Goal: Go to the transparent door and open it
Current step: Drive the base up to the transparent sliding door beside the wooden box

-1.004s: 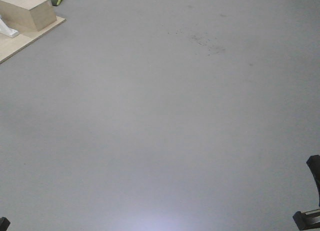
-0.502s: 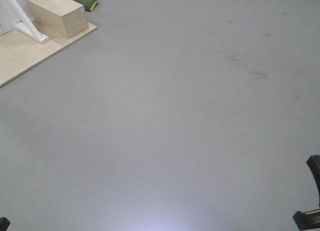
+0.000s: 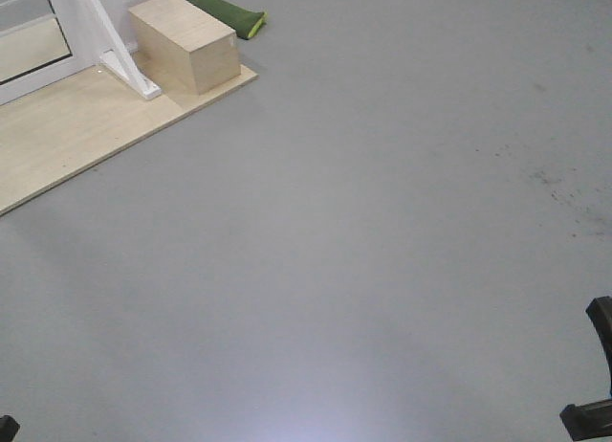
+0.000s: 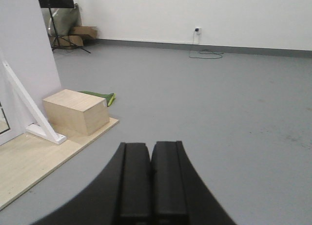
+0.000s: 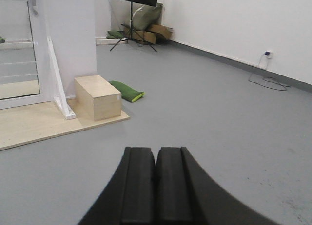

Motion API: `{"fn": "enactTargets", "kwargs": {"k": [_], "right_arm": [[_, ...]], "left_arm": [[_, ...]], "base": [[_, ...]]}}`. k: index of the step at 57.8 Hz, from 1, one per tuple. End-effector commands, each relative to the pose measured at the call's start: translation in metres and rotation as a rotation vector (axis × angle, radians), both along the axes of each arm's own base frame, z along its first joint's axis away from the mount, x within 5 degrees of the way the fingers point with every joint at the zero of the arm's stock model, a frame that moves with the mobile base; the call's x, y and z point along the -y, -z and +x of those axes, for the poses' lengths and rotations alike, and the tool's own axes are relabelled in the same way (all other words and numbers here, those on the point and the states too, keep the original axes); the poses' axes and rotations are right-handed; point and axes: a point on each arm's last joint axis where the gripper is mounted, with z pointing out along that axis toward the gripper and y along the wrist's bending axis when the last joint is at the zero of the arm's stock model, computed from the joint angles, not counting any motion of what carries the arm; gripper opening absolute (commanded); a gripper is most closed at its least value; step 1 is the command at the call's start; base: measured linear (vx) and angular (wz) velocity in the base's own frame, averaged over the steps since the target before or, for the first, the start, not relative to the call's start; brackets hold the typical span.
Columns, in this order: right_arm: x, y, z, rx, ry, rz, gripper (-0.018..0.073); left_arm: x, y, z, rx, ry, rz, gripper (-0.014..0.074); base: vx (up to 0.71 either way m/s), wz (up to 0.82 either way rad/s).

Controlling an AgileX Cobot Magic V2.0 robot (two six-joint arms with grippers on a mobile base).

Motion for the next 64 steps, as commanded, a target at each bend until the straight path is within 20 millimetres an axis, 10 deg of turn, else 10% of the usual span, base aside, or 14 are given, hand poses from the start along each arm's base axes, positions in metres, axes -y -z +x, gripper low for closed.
{"fn": "enactTargets", "kwargs": {"k": [1, 64], "right_arm": [[0.0006, -0.0036, -0.0002, 0.083, 0.008, 0.002, -0.0005], [0.0006, -0.0036, -0.0002, 0.083, 0.008, 0.002, -0.0005]], "left_arm": [[0.0008, 0.0007, 0.0009, 0.056, 0.008, -0.032, 0.0004], [0.0008, 0.0007, 0.0009, 0.056, 0.008, -0.032, 0.0004]], "base": [[0.57, 0.37], [0.55, 0.29]]}}
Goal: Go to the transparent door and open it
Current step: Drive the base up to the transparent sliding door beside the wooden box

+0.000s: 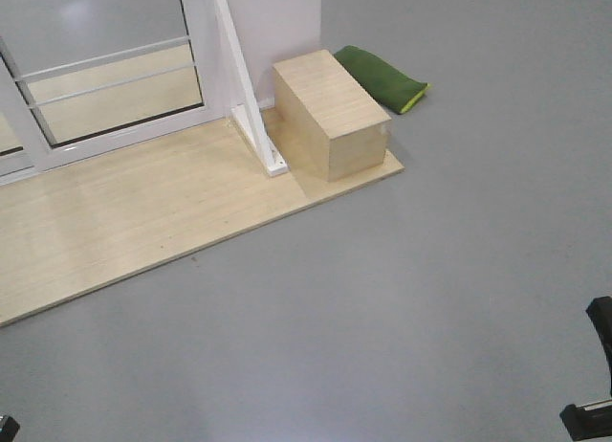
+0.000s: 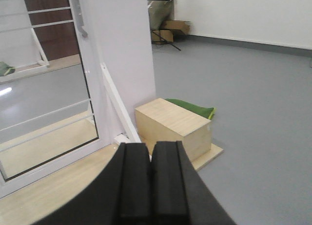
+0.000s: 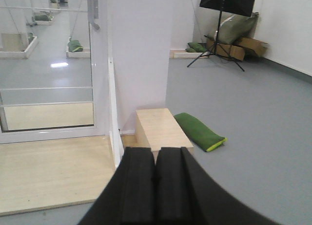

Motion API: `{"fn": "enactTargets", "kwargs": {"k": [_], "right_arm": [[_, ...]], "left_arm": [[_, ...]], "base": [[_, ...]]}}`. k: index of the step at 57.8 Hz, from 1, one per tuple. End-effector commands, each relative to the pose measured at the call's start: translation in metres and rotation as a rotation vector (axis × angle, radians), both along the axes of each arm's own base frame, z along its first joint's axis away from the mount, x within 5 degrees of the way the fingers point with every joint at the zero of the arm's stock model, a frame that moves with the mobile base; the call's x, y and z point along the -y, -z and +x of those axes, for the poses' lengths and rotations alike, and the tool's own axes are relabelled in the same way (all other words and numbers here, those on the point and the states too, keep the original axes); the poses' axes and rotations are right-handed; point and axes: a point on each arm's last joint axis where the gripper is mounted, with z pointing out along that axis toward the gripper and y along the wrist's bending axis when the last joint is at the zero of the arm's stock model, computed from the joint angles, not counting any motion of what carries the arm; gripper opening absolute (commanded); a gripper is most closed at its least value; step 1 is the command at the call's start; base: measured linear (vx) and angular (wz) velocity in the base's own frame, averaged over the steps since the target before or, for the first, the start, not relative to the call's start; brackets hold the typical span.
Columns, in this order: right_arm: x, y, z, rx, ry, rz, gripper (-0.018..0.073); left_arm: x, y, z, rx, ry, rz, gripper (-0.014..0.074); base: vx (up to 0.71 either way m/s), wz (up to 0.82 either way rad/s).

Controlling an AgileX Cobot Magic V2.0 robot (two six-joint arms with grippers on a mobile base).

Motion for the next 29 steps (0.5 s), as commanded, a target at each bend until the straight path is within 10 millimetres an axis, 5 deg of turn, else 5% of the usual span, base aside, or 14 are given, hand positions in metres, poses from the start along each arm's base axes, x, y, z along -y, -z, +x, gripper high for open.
{"fn": "enactTargets", "kwargs": {"k": [1, 29], "right_arm": [[0.0006, -0.0036, -0.0002, 0.083, 0.008, 0.002, -0.0005], [0.0006, -0.0036, -0.0002, 0.083, 0.008, 0.002, -0.0005]], "left_arm": [[0.0008, 0.0007, 0.0009, 0.056, 0.008, -0.032, 0.0004], [0.0008, 0.0007, 0.0009, 0.056, 0.008, -0.032, 0.0004]], "base": [[0.55, 0.37], [0.54, 0.44]]}}
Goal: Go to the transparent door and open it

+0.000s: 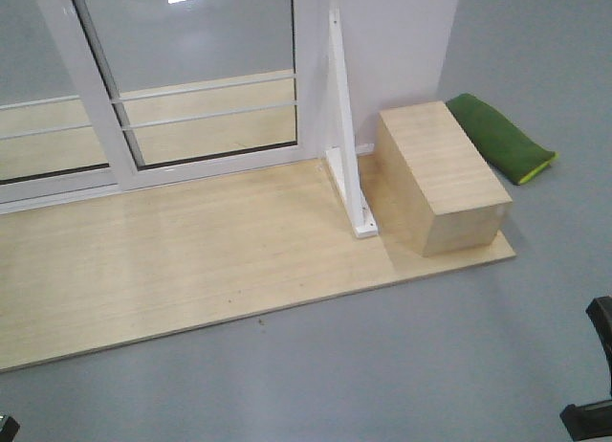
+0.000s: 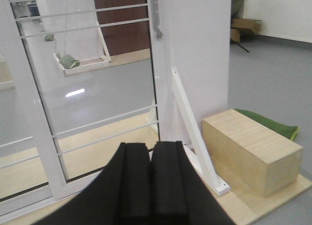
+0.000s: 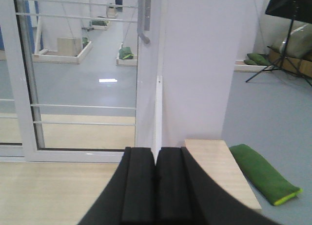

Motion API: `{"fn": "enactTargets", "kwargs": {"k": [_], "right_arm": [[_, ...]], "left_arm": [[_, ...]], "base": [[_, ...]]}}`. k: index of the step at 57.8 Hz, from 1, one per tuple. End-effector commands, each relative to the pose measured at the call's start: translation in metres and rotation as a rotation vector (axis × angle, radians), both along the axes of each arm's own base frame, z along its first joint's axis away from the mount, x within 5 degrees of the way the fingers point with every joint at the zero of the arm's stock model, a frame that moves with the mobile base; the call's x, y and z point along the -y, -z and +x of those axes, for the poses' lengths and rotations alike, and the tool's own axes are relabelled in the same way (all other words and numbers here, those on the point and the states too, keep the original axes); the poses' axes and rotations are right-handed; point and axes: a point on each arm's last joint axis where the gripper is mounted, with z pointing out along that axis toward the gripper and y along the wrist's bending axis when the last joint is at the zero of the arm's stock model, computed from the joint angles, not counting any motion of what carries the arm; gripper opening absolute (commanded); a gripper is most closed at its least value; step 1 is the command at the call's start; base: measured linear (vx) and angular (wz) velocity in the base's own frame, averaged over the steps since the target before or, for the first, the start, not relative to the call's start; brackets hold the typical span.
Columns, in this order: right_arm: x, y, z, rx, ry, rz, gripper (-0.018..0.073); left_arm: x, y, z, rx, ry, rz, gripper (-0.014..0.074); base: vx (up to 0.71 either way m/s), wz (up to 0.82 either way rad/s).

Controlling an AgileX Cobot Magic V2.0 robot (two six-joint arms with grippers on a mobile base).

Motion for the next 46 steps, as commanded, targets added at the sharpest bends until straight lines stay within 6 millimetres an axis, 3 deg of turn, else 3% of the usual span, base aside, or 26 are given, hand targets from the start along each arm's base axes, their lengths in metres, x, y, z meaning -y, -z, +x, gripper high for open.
{"fn": "enactTargets", "kwargs": {"k": [1, 46], "right_arm": [[0.0006, -0.0036, -0.0002, 0.083, 0.008, 0.002, -0.0005], [0.0006, -0.0036, -0.0002, 0.083, 0.008, 0.002, -0.0005]], "left_arm": [[0.0008, 0.0007, 0.0009, 0.056, 0.008, -0.032, 0.0004], [0.0008, 0.0007, 0.0009, 0.056, 0.008, -0.032, 0.0004]], "base": [[0.52, 0.4], [0.48, 0.19]]}}
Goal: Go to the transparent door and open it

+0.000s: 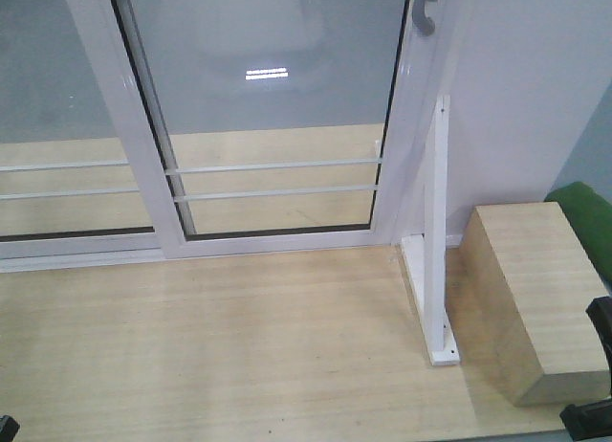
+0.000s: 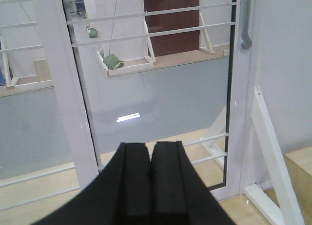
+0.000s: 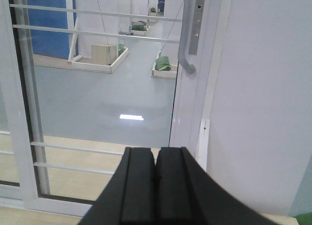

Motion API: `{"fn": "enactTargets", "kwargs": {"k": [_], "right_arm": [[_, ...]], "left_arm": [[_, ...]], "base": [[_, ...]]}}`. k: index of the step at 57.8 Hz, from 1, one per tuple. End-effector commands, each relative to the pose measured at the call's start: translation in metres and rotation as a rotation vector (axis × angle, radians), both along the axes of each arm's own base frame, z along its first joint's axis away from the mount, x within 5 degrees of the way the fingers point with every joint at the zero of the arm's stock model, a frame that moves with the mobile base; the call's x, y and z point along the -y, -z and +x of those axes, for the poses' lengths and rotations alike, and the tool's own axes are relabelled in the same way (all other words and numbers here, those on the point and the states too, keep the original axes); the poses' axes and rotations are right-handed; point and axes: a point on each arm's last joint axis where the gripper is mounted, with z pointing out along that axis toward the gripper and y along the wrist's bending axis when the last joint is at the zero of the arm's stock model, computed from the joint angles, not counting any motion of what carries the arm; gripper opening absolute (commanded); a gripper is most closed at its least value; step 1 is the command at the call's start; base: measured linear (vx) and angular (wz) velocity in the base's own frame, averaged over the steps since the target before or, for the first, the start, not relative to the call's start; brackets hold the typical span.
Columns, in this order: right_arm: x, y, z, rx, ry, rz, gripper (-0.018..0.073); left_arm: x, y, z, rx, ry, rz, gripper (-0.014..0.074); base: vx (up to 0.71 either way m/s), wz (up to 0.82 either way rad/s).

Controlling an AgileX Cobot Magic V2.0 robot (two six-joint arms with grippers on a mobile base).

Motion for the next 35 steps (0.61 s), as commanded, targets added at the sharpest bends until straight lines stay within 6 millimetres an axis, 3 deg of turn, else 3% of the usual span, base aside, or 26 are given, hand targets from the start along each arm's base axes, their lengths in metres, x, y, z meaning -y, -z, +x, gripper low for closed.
{"fn": "enactTargets", "kwargs": {"k": [1, 35], "right_arm": [[0.0006, -0.0036, -0.0002, 0.083, 0.008, 0.002, -0.0005], [0.0006, -0.0036, -0.0002, 0.083, 0.008, 0.002, -0.0005]], "left_arm": [[0.0008, 0.0007, 0.0009, 0.056, 0.008, -0.032, 0.0004], [0.0008, 0.0007, 0.0009, 0.056, 0.008, -0.032, 0.0004]], "base": [[0.41, 0.09], [0.31, 0.09]]}}
